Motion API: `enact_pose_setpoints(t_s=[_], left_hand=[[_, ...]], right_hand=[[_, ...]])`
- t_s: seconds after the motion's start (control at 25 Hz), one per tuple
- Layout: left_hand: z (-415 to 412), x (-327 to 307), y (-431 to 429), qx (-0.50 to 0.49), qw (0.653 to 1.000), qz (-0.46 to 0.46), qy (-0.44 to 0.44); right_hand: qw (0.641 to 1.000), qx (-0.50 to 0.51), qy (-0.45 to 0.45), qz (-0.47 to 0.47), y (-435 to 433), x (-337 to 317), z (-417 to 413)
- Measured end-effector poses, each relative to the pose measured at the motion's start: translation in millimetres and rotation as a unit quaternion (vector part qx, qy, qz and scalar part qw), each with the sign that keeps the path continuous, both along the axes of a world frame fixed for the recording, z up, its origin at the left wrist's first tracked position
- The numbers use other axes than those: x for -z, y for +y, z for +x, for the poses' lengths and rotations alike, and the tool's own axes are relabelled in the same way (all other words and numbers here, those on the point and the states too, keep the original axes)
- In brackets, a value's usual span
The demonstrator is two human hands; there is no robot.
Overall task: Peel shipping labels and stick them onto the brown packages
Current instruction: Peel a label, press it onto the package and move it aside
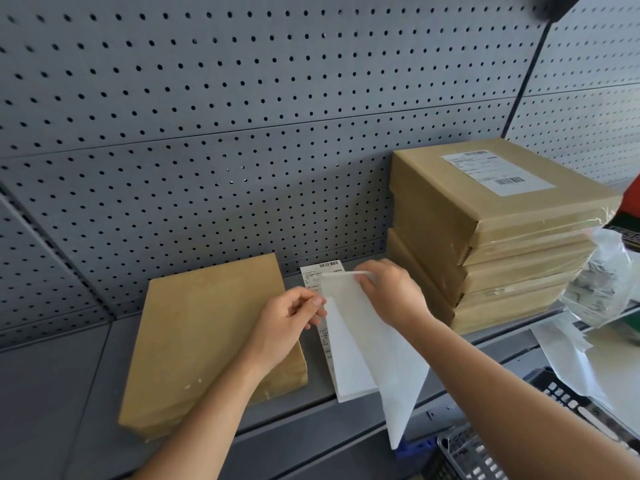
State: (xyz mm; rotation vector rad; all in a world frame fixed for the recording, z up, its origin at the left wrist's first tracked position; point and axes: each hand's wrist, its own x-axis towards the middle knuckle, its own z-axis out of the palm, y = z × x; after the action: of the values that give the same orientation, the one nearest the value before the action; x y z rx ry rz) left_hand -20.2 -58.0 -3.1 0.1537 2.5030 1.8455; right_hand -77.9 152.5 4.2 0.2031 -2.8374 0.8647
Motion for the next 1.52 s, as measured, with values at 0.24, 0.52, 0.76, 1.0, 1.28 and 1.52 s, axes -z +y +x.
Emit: enact_pose_setpoints(t_s=[0.24,0.52,0.76,1.0,1.28,1.52], left_hand=[[3,-3,0,0.019,1.000,0.010,-0.011],[1,-4,-1,0.005,1.000,0.022,-0.003],[-4,-6,0,-0.001,0.996,0.078,-0.034],[-11,-26,-2,-0.002,0.976,0.180,-0.126],[-17,-29,4,0.026,0.937,0.267,-0.223],[-12,-29,4,0.036,0.946,0.231,-0.224]], right_hand=[[0.996,0.017,0.050,-0.076,-12,-44,-4],[0.983,-0.007,0.125,-0.135,-22,-71,8],[0.971,-0.037,0.154,-0.180,-18,-69,29],[0.962,-0.080,0.177,-0.192,-7,-47,43],[0.960,-0.083,0.180,-0.198,-4,-35,48],[0.965,-0.071,0.170,-0.185,-7,-38,44]])
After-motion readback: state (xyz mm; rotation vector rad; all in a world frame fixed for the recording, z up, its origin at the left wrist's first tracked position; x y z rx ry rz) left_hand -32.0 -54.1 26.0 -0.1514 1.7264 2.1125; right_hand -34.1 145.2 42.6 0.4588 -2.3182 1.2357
